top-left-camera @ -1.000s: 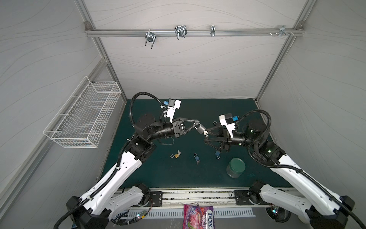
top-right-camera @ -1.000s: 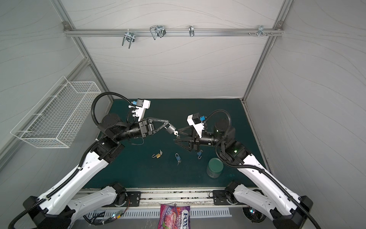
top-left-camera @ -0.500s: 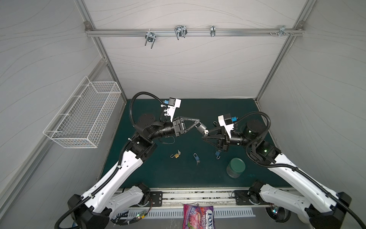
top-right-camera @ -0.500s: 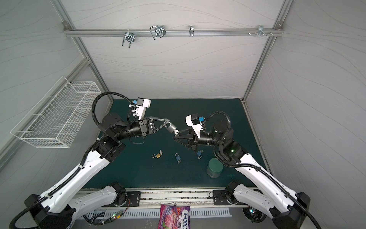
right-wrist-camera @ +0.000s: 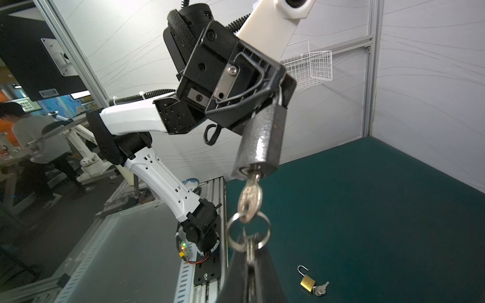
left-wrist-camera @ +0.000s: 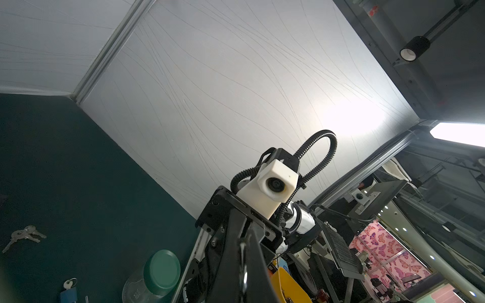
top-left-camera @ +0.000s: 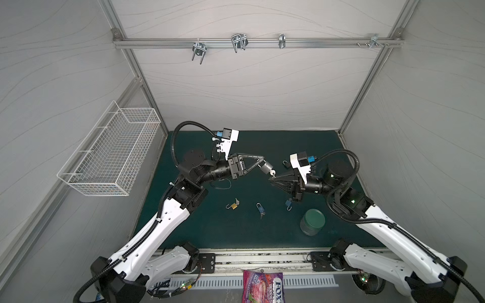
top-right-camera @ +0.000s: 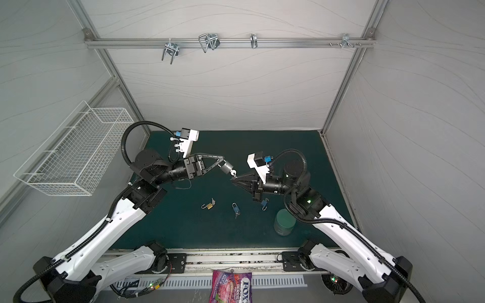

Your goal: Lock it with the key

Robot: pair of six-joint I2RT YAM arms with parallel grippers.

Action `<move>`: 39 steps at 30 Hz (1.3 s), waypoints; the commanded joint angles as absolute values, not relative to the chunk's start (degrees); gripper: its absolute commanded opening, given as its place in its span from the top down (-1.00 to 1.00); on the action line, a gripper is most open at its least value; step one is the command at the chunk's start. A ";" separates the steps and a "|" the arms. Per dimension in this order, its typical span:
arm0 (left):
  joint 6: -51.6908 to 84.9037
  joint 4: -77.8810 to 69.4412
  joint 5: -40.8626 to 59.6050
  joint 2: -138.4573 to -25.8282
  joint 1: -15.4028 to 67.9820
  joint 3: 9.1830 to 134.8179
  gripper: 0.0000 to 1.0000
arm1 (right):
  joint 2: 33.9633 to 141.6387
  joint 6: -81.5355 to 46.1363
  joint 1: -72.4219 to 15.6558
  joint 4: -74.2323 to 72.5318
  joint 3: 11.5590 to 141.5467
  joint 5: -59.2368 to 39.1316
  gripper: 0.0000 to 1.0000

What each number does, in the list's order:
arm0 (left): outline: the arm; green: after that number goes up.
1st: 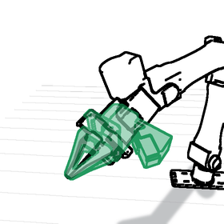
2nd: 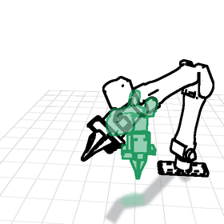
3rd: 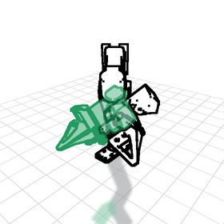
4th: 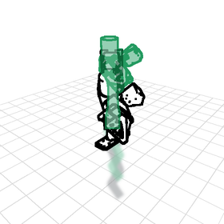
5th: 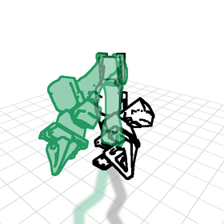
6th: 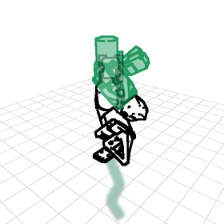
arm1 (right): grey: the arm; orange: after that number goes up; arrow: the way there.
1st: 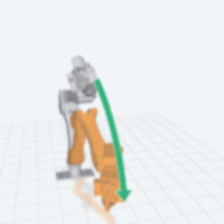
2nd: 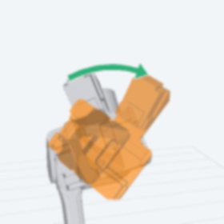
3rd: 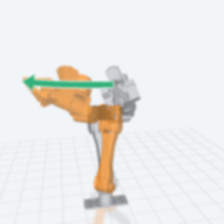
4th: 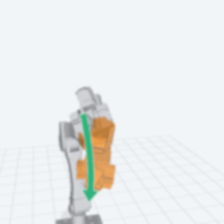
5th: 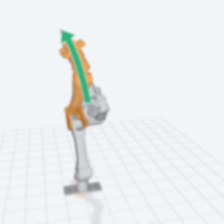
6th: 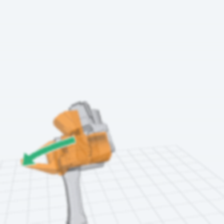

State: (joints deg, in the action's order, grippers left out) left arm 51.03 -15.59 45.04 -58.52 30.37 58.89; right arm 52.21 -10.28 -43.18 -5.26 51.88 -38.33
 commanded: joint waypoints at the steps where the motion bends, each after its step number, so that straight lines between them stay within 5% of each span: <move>1: 52.18 -20.65 45.50 -58.79 29.45 59.33 1.00 | 50.14 -8.73 -43.56 -4.11 51.44 -36.70 1.00; 19: 48.20 -11.27 46.31 -56.48 25.14 61.64 1.00 | 46.46 -3.97 -43.58 10.04 51.83 -29.39 1.00; 28: 30.39 21.22 27.23 -56.87 31.00 66.02 1.00 | 51.77 -7.52 -43.58 25.16 52.08 -12.46 1.00; 39: 31.79 28.82 12.23 -61.65 32.76 59.54 1.00 | 70.67 -20.62 -43.56 32.10 55.55 0.41 1.00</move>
State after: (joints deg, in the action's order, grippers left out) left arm 32.10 27.55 17.30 -61.56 32.73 59.75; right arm 68.12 -15.40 -43.18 29.67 52.97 -4.89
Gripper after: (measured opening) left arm 0.048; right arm 0.059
